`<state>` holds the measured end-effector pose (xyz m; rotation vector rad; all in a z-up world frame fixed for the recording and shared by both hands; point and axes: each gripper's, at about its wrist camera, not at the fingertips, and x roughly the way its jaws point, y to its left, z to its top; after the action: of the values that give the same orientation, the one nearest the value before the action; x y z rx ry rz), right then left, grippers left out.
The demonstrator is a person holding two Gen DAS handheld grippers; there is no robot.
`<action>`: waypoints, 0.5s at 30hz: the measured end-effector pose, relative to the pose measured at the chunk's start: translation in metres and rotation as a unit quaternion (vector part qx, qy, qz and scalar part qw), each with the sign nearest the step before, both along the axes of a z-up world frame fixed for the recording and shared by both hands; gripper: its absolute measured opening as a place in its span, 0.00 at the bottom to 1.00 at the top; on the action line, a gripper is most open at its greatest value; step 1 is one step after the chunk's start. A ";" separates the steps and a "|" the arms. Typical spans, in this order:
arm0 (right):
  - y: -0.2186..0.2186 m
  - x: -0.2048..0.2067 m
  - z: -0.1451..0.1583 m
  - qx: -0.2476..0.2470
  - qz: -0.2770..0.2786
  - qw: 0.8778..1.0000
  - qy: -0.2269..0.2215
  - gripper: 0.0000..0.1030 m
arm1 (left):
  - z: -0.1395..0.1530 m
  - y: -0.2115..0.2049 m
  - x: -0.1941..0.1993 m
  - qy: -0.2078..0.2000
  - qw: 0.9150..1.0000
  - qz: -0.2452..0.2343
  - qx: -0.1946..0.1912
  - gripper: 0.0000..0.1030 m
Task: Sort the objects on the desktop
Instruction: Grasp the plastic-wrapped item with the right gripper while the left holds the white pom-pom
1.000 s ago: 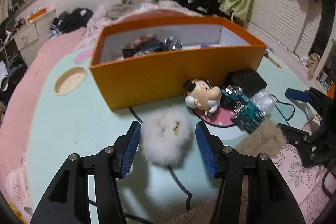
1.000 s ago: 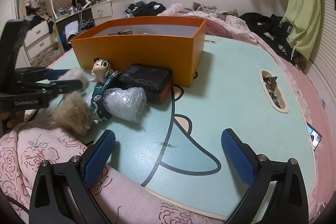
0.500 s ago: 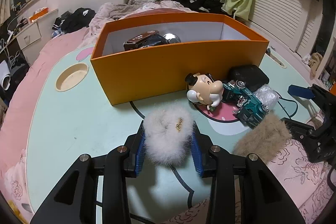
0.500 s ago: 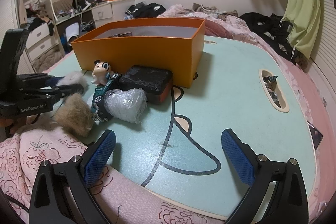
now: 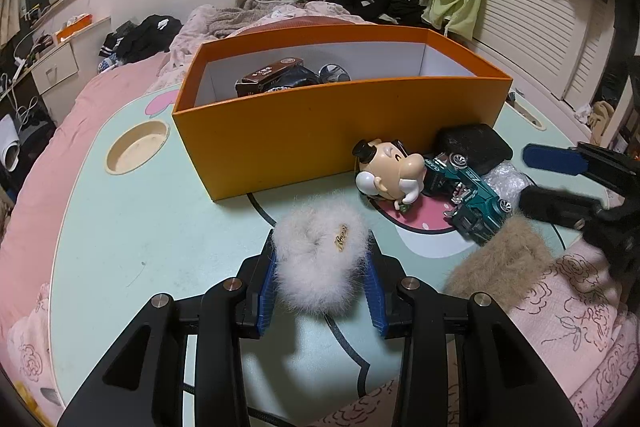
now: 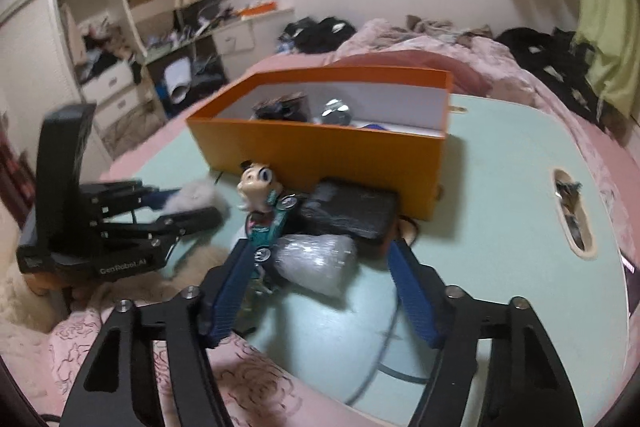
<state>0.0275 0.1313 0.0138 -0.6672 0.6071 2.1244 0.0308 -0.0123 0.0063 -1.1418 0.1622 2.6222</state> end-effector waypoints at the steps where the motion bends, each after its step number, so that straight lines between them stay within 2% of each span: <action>1: 0.001 -0.005 -0.001 -0.001 0.007 1.000 -0.005 0.60 | 0.000 0.000 0.000 0.000 1.000 0.000 0.000 0.38; 5: 0.006 -0.008 -0.003 -0.016 0.017 1.000 0.014 0.49 | 0.000 0.000 0.000 0.000 1.000 0.000 0.000 0.38; 10: 0.009 0.005 -0.005 -0.020 -0.002 0.999 0.044 0.48 | 0.000 0.000 0.000 0.000 1.000 0.000 0.000 0.38; 15: 0.013 0.009 -0.006 -0.032 -0.003 0.998 0.047 0.47 | 0.000 0.000 0.001 0.000 1.000 0.001 0.000 0.38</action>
<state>0.0360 0.1441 0.0075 -0.6031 0.7301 2.1479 0.0314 -0.0124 0.0061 -1.1422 0.1606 2.6228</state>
